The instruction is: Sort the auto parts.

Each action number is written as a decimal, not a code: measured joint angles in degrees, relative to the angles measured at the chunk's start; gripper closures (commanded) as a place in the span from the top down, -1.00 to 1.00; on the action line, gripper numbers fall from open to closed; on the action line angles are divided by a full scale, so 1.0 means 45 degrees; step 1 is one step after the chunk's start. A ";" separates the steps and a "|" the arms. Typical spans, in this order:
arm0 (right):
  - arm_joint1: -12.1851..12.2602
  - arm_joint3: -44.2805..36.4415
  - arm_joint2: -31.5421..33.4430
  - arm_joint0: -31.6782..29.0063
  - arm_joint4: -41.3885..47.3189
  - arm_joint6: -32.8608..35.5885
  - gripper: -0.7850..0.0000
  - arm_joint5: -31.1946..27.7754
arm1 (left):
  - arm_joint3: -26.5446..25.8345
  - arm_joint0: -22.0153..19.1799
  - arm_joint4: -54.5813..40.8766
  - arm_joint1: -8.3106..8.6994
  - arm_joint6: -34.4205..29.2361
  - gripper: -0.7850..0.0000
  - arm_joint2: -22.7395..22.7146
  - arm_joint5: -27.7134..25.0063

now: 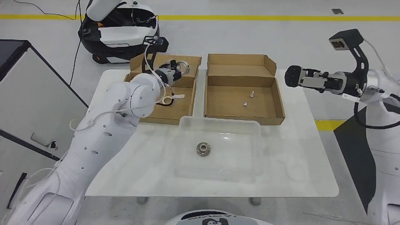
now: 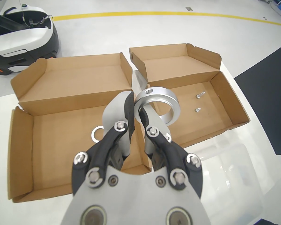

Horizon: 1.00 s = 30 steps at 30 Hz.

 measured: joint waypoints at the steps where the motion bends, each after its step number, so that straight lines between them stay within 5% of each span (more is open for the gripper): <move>1: 0.0000 0.0000 0.0000 0.0000 0.0000 0.0000 1.00 0.0000 | 0.0255 -0.0219 0.0060 -0.0025 -0.0338 -1.00 0.0057 -0.0118; 11: 0.0000 0.0000 0.0000 0.0000 0.0000 0.0000 1.00 0.0000 | 0.2741 -0.1073 0.1254 -0.0076 -0.2649 -1.00 0.0503 -0.1324; 30: 0.0000 0.0000 0.0000 0.0000 0.0000 0.0000 1.00 0.0000 | 0.4997 -0.0606 0.2310 -0.0246 -0.2568 -1.00 0.0678 -0.1834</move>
